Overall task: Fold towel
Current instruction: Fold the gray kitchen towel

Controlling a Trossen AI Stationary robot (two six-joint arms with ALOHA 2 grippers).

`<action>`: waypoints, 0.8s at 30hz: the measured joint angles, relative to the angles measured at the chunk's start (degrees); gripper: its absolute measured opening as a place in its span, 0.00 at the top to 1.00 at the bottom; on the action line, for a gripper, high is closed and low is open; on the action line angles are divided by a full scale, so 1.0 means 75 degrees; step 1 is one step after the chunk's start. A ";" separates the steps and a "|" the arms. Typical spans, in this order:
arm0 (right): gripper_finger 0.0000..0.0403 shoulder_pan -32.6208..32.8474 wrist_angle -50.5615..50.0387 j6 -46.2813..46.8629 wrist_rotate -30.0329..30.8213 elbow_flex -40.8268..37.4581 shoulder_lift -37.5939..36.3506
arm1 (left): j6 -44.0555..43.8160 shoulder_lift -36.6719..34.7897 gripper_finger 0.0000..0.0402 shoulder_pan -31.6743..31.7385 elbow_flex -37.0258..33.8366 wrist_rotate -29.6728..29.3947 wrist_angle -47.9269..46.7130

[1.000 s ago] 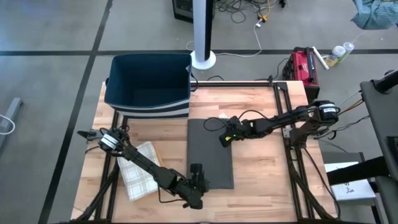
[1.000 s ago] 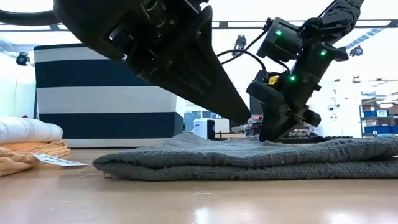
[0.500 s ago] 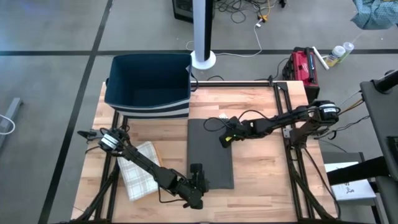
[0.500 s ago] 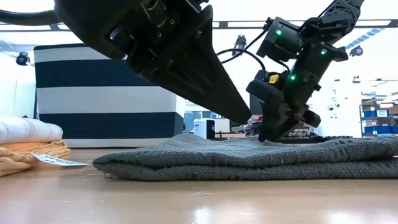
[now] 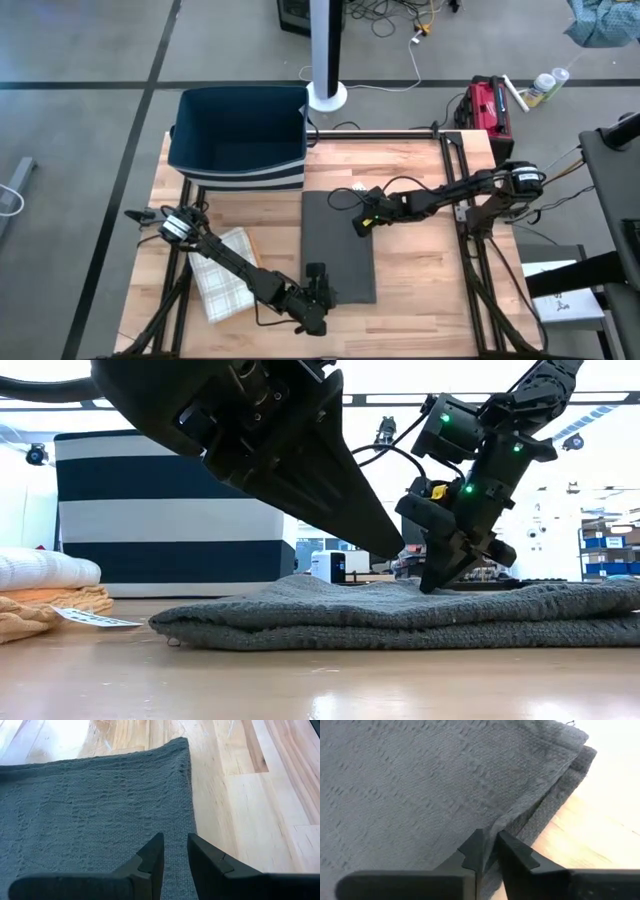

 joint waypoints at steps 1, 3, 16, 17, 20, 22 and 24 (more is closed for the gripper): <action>0.89 -0.0014 -0.0002 0.0000 0.0005 0.0000 0.0000 | 0.0000 0.0000 0.81 0.0000 0.0000 0.0000 0.0000; 0.93 -0.0024 0.0003 0.0000 0.0012 0.0000 0.0000 | 0.0000 0.0000 0.81 0.0000 0.0000 0.0000 0.0000; 0.99 0.0006 -0.0070 -0.0132 -0.0062 0.0193 -0.0299 | 0.0000 0.0000 0.81 0.0000 -0.0003 -0.0003 -0.0003; 0.99 0.0016 -0.0100 -0.0153 -0.0063 0.0234 -0.0320 | 0.0000 0.0000 0.81 0.0000 -0.0003 -0.0004 -0.0004; 0.99 0.0056 -0.0152 -0.0233 -0.0069 0.0336 -0.0397 | 0.0014 0.0000 0.81 0.0000 -0.0003 -0.0006 -0.0057; 0.99 0.0075 -0.0300 -0.0320 -0.0072 0.0446 -0.0425 | 0.0061 -0.0002 0.81 0.0000 -0.0003 -0.0009 -0.0111; 0.99 0.0089 -0.0553 -0.0407 -0.0072 0.0531 -0.0452 | 0.0064 -0.0013 0.81 0.0000 -0.0003 -0.0009 -0.0218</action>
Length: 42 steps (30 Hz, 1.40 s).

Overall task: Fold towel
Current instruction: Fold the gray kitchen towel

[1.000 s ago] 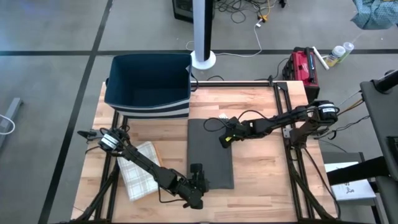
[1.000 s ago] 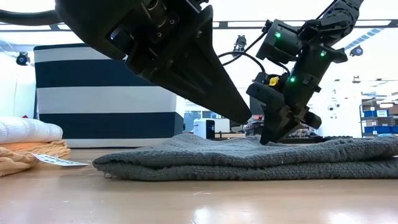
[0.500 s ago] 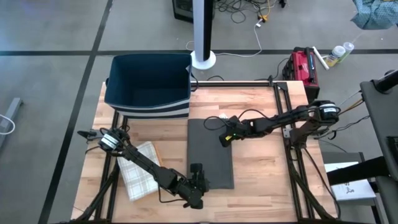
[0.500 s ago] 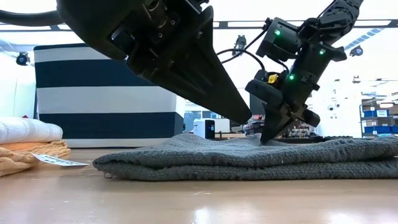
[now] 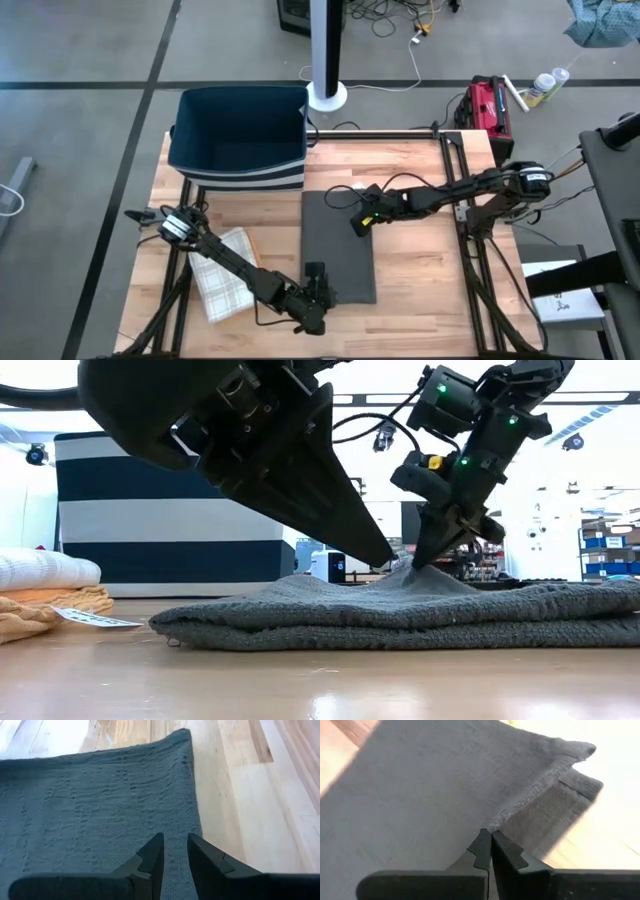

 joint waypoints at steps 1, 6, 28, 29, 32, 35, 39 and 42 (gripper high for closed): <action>0.99 0.0002 -0.0206 -0.0010 0.0000 0.0040 -0.0010 | -0.0002 -0.0008 0.81 0.0000 0.0001 0.0000 -0.0038; 0.99 0.0003 -0.1266 0.0147 0.0125 0.0165 -0.0096 | -0.0006 -0.0092 0.81 0.0000 0.0006 -0.0069 -0.0056; 0.99 0.0047 -0.2537 0.0156 0.0424 0.0674 -0.0192 | -0.0006 -0.0098 0.81 0.0000 0.0006 -0.0134 0.0060; 0.99 0.0047 -0.2558 0.0150 0.0443 0.0661 -0.0192 | -0.0006 -0.0098 0.81 0.0000 0.0006 -0.0137 0.0066; 0.99 0.0047 -0.2930 0.0218 0.0458 0.0655 -0.0187 | -0.0006 -0.0098 0.81 0.0000 0.0006 -0.0140 0.0063; 0.99 0.0032 -0.3325 0.0368 0.0480 0.0643 -0.0182 | -0.0006 -0.0098 0.81 0.0000 0.0006 -0.0142 0.0066; 0.99 0.0029 -0.3023 0.0248 0.0413 0.0676 -0.0181 | 0.0006 -0.0098 0.81 0.0003 0.0006 -0.0181 0.0102; 0.99 0.0029 -0.2936 0.0075 0.0233 0.0751 -0.0181 | 0.0009 -0.0098 0.81 0.0002 0.0006 -0.0181 0.0119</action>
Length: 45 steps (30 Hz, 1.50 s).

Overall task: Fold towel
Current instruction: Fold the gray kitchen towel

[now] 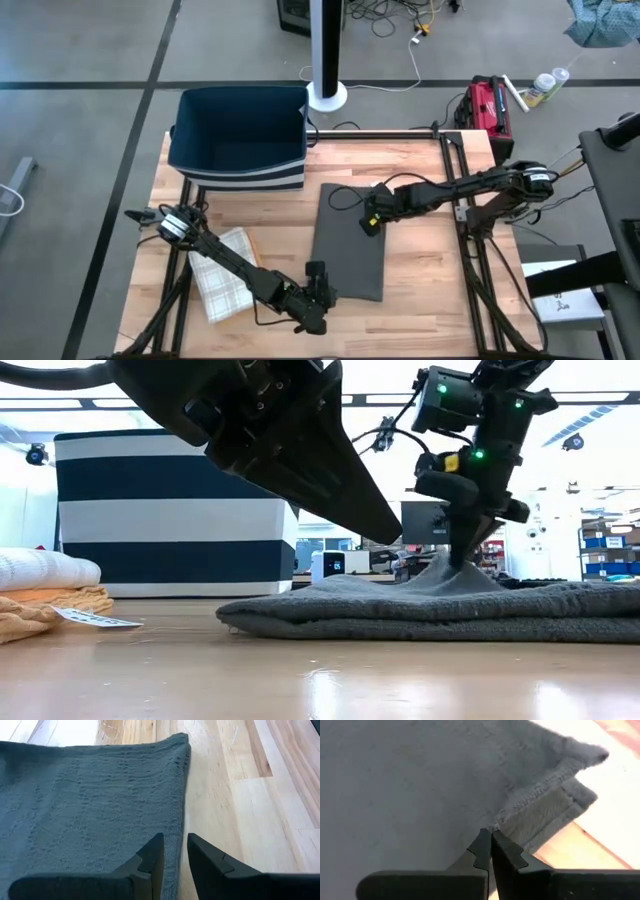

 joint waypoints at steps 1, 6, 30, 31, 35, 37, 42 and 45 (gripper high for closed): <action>0.99 0.0000 -0.0106 -0.0020 -0.0089 0.0003 0.0000 | 0.0008 0.0000 0.81 0.0001 0.0000 0.0000 0.0005; 0.99 0.0003 -0.1553 0.0445 0.0007 -0.0042 0.0000 | 0.0017 0.0000 0.81 0.0001 0.0000 0.0000 0.0005; 0.70 0.0003 -0.2788 0.0851 0.0186 -0.0272 0.0000 | 0.0044 0.0000 0.81 0.0257 0.0000 -0.0012 0.0037; 0.69 0.0003 -0.2784 0.0854 0.0221 -0.0303 0.0000 | 0.0044 0.0000 0.81 0.0291 0.0000 -0.0012 0.0037; 0.64 0.0006 -0.2491 0.0943 0.0299 -0.0382 0.0000 | 0.0044 0.0000 0.81 0.0436 -0.0012 -0.0015 0.0037; 0.62 0.0003 -0.2135 0.0977 0.0285 -0.0423 0.0000 | 0.0044 0.0000 0.81 0.0548 -0.0029 -0.0012 0.0037; 0.60 0.0000 -0.1633 0.1223 0.0179 -0.0718 0.0000 | 0.0038 0.0000 0.81 0.0864 -0.0163 -0.0020 0.0052; 0.61 -0.0017 -0.1640 0.1340 0.0124 -0.0942 0.0000 | -0.0148 0.0000 0.81 0.0978 -0.0425 -0.0015 0.0113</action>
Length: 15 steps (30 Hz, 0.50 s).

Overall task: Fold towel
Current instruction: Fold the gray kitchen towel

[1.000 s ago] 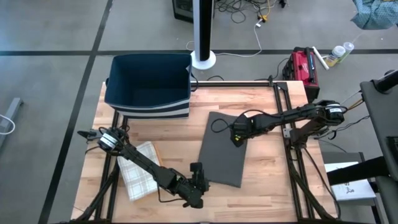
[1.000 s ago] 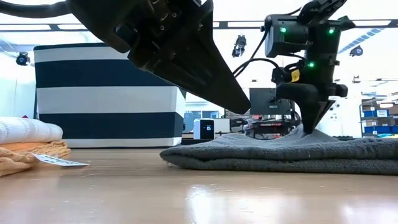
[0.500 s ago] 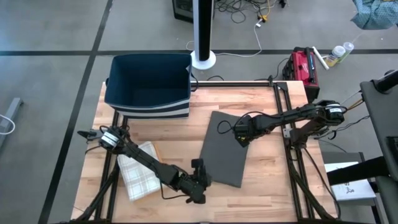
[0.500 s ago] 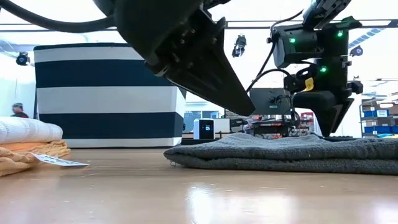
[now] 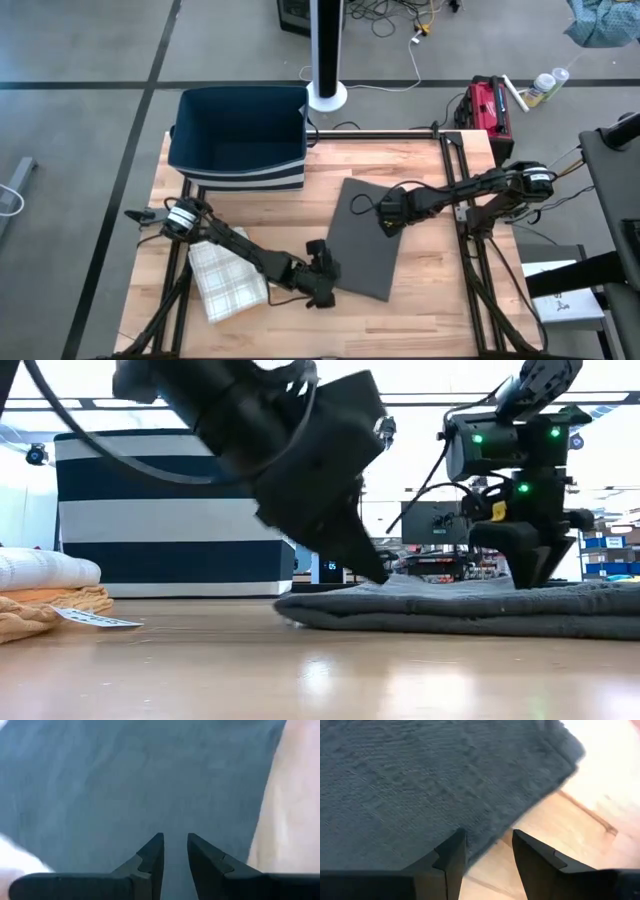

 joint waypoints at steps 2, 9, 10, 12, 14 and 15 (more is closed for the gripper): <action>0.62 -0.0019 -0.0011 0.0065 -0.0016 -0.0132 0.0000 | -0.0122 0.0000 0.81 0.0008 -0.0225 0.0009 0.0174; 0.66 -0.0314 0.0044 -0.0366 0.0339 -0.0297 -0.0009 | -0.0062 0.0000 0.81 -0.0249 -0.0744 0.0333 0.1432; 0.66 -0.0369 0.0110 -0.0590 0.0416 -0.0296 -0.0009 | -0.0023 0.0000 0.81 -0.0289 -0.0731 0.0447 0.1581; 0.67 -0.0467 0.0198 -0.1024 0.0608 -0.0293 -0.0009 | -0.0002 0.0000 0.81 -0.0369 -0.0666 0.0518 0.1646; 0.66 -0.0549 0.0294 -0.1479 0.0858 -0.0293 -0.0004 | 0.0127 0.0000 0.81 -0.0426 -0.0626 0.0532 0.1584; 0.66 -0.0581 0.0311 -0.1718 0.1011 -0.0293 -0.0002 | 0.0226 0.0000 0.81 -0.0454 -0.0595 0.0452 0.1563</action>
